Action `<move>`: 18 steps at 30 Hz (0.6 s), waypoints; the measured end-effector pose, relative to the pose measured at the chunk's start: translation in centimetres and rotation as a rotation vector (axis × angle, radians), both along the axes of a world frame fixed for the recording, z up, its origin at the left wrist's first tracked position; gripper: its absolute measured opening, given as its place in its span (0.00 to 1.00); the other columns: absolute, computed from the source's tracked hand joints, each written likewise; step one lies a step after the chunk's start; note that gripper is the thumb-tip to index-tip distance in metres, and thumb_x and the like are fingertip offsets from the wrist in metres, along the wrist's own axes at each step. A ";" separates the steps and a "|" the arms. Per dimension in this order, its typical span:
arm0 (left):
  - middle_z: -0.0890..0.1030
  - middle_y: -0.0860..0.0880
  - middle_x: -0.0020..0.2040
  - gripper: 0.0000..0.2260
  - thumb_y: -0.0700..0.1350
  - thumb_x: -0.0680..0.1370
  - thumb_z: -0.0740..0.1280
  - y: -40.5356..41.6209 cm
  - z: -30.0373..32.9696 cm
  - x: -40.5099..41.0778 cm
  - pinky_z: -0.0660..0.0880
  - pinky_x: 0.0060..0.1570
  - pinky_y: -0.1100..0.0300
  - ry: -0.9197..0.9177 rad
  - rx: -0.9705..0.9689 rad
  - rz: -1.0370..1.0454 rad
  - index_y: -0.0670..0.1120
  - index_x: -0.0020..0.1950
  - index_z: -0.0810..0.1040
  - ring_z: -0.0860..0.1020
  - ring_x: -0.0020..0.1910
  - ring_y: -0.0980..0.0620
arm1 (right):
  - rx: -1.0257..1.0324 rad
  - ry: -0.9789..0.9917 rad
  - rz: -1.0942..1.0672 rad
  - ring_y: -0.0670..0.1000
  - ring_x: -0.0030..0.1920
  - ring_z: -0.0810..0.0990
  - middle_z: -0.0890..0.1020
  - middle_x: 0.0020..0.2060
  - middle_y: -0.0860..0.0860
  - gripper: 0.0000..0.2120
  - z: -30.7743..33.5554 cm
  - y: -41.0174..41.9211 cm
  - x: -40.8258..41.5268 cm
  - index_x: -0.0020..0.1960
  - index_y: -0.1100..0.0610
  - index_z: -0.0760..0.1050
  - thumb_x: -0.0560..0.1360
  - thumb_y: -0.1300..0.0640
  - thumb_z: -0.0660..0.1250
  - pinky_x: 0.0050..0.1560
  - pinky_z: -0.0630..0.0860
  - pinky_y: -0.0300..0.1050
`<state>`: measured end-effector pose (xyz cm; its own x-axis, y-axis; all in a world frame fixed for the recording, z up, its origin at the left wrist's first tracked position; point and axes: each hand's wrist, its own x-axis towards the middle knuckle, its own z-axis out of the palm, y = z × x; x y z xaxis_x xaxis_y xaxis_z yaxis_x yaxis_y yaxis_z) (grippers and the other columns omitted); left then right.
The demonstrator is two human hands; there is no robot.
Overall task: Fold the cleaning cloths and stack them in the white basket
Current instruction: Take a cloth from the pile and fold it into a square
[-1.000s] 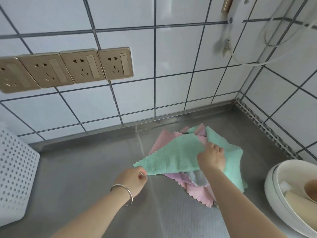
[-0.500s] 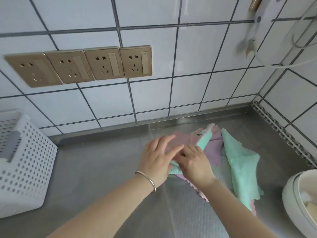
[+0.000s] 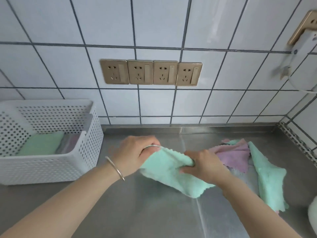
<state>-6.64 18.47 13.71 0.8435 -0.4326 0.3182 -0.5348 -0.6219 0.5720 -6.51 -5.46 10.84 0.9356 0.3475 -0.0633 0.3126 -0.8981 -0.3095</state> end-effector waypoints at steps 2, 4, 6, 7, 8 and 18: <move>0.81 0.58 0.39 0.13 0.60 0.74 0.55 3.4 0.5 -0.6 0.74 0.43 0.59 0.013 -0.002 0.050 0.55 0.48 0.74 0.78 0.39 0.58 | -0.002 0.085 -0.082 0.49 0.35 0.72 0.71 0.26 0.44 0.12 -0.5 0.0 -0.3 0.43 0.50 0.75 0.69 0.43 0.70 0.36 0.69 0.45; 0.82 0.56 0.40 0.17 0.63 0.72 0.55 6.9 0.2 -1.2 0.75 0.45 0.56 0.058 0.032 0.138 0.55 0.46 0.77 0.79 0.40 0.56 | 0.053 0.150 -0.161 0.48 0.34 0.72 0.72 0.27 0.45 0.10 -0.8 0.6 -0.6 0.39 0.51 0.73 0.70 0.46 0.70 0.34 0.67 0.43; 0.83 0.54 0.42 0.18 0.64 0.72 0.57 9.3 -0.8 -1.1 0.75 0.45 0.56 0.081 0.159 0.238 0.54 0.47 0.79 0.80 0.43 0.52 | 0.110 0.147 -0.217 0.48 0.33 0.72 0.73 0.27 0.45 0.10 -0.6 1.6 -0.8 0.35 0.48 0.71 0.72 0.48 0.69 0.31 0.65 0.41; 0.83 0.54 0.44 0.16 0.62 0.74 0.59 10.1 -1.2 -0.9 0.75 0.45 0.56 0.080 0.235 0.294 0.53 0.49 0.79 0.80 0.45 0.50 | 0.113 0.101 -0.227 0.49 0.34 0.72 0.73 0.27 0.45 0.11 -0.2 2.2 -0.7 0.34 0.46 0.71 0.72 0.48 0.69 0.32 0.65 0.41; 0.83 0.53 0.45 0.14 0.59 0.76 0.60 10.9 -1.5 -0.5 0.74 0.44 0.57 0.060 0.301 0.353 0.53 0.51 0.79 0.80 0.47 0.49 | 0.106 0.030 -0.232 0.51 0.35 0.74 0.75 0.28 0.46 0.10 0.1 3.0 -0.3 0.35 0.47 0.73 0.73 0.47 0.69 0.33 0.67 0.43; 0.85 0.48 0.38 0.12 0.41 0.74 0.61 13.8 0.7 -0.2 0.77 0.32 0.57 -0.432 0.201 0.392 0.48 0.52 0.82 0.82 0.34 0.45 | 0.265 -0.721 -0.113 0.56 0.37 0.80 0.82 0.37 0.53 0.06 2.0 5.1 -1.0 0.46 0.58 0.82 0.73 0.61 0.66 0.33 0.77 0.48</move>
